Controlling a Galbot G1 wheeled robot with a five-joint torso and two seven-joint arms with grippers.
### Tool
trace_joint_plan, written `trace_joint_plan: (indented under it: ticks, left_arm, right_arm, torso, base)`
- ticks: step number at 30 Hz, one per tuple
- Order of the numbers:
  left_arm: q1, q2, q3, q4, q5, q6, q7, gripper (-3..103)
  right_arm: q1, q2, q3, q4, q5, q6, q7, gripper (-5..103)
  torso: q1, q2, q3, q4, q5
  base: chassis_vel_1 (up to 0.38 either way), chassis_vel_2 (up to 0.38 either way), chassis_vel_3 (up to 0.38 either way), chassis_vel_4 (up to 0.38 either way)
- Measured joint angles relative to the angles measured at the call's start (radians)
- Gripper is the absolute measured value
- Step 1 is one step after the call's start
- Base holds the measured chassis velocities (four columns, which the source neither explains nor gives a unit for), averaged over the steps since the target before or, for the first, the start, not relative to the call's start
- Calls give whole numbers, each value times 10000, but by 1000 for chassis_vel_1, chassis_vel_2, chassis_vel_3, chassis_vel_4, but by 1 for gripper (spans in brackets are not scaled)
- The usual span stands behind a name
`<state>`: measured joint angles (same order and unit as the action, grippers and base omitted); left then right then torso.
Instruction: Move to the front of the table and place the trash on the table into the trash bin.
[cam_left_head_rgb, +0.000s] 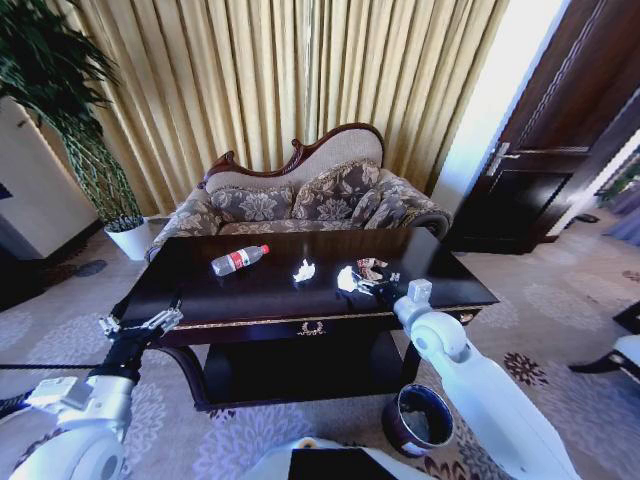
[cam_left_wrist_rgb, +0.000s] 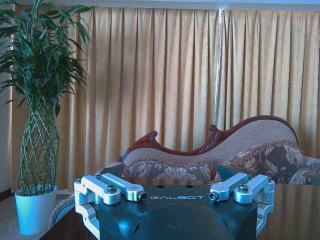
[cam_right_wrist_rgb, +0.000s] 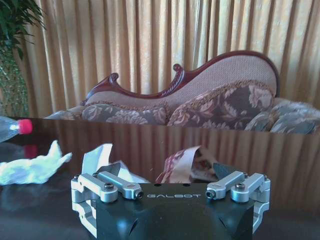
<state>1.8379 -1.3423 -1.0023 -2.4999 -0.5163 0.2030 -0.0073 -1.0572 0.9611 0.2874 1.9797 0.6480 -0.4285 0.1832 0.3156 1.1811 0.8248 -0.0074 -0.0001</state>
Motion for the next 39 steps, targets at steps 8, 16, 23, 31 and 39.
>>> trace_joint_plan:
  ticks: [8,16,23,31,39]
  left_arm:
    - [65,8,7,-5,-25,-1,23,100]
    - [49,90,41,-6,-64,-8,37,100]
    - [-38,220,60,-6,-82,-11,46,100]
    - [-53,239,95,-6,-91,-122,67,100]
    - [-68,217,135,7,-89,-221,158,100]
  right_arm:
    - [608,-49,-202,-599,-143,43,-8,100]
    - [821,-86,-504,-993,-384,95,-76,99]
    - [966,-55,-734,-1232,-562,328,-88,79]
    - [924,-20,-718,-1241,-585,480,-78,46]
    - [720,-11,-515,-1154,-619,626,-67,19]
  torso:
    - [0,0,0,0,1]
    - [1,0,0,0,1]
    - [0,-1,0,0,1]
    - [0,0,0,0,1]
    - [0,0,0,0,2]
  base:
    - [0,0,0,0]
    - [0,0,0,0]
    - [0,0,0,0]
    - [0,0,0,0]
    - [0,0,0,0]
